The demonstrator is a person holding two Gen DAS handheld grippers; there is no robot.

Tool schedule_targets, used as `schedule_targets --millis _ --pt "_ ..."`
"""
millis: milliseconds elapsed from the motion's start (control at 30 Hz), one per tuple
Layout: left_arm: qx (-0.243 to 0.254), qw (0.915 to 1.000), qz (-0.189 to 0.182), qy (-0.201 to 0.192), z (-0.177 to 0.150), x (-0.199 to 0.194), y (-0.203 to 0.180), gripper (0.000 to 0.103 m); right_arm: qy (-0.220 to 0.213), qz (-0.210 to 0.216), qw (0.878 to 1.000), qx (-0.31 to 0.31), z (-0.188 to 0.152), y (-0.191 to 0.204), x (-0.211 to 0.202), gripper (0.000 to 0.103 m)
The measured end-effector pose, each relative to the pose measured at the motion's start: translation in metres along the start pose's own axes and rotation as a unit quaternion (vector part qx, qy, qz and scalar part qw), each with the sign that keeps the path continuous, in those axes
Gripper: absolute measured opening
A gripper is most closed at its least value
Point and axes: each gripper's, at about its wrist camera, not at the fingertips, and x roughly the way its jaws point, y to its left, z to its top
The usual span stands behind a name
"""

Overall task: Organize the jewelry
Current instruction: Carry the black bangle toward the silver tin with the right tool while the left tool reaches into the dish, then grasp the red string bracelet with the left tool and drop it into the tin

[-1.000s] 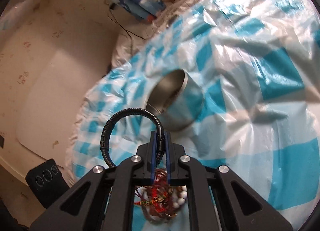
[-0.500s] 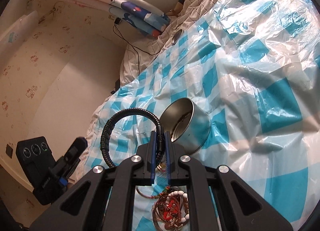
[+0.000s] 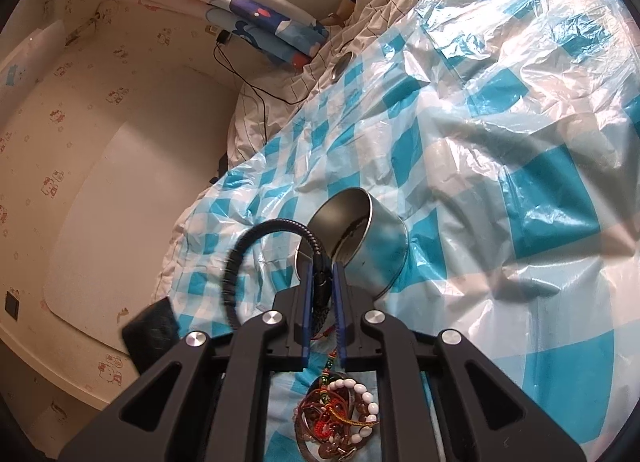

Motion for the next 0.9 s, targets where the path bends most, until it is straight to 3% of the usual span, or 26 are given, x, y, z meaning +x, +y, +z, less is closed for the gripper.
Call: schedule_targets --millis 67,133,167,200,333,433,567,700,833,900 --pt "0.004 0.9999 0.009 0.006 -0.004 0.008 0.0 0.054 0.003 -0.001 1.0 0.0 -0.001 -0.001 0.002 0.014" --pt "0.01 0.9998 0.017 0.003 -0.005 0.011 -0.003 0.031 0.004 -0.001 1.0 -0.001 -0.001 0.0 0.003 0.014" --pt "0.008 0.9998 0.015 0.003 -0.005 0.011 -0.003 0.013 0.004 -0.002 1.0 -0.002 -0.001 0.0 0.003 0.014" --pt "0.0 0.9999 0.01 0.0 -0.004 0.009 0.0 0.009 0.005 -0.007 1.0 -0.004 -0.002 0.0 0.004 0.014" --pt "-0.008 0.9997 0.011 -0.02 -0.003 0.001 0.003 0.006 0.02 -0.056 0.998 -0.013 -0.004 -0.002 0.01 0.015" --pt "-0.019 0.9991 -0.005 -0.039 -0.001 -0.006 0.007 0.005 0.012 -0.118 0.992 -0.041 -0.005 0.001 0.012 0.042" --pt "-0.021 0.9981 -0.009 -0.057 0.001 -0.015 0.009 0.005 -0.001 -0.147 0.988 -0.043 -0.004 -0.004 0.011 0.051" --pt "-0.021 0.996 -0.021 -0.084 0.005 -0.035 0.009 0.005 0.001 -0.168 0.985 -0.046 0.0 -0.011 0.025 0.051" --pt "-0.032 0.9935 -0.029 -0.106 0.012 -0.053 0.015 0.005 0.018 -0.199 0.975 -0.094 -0.001 -0.008 0.05 0.051" --pt "-0.036 0.9921 -0.034 -0.115 0.016 -0.061 0.018 0.005 0.017 -0.206 0.972 -0.109 -0.001 -0.007 0.054 0.046"
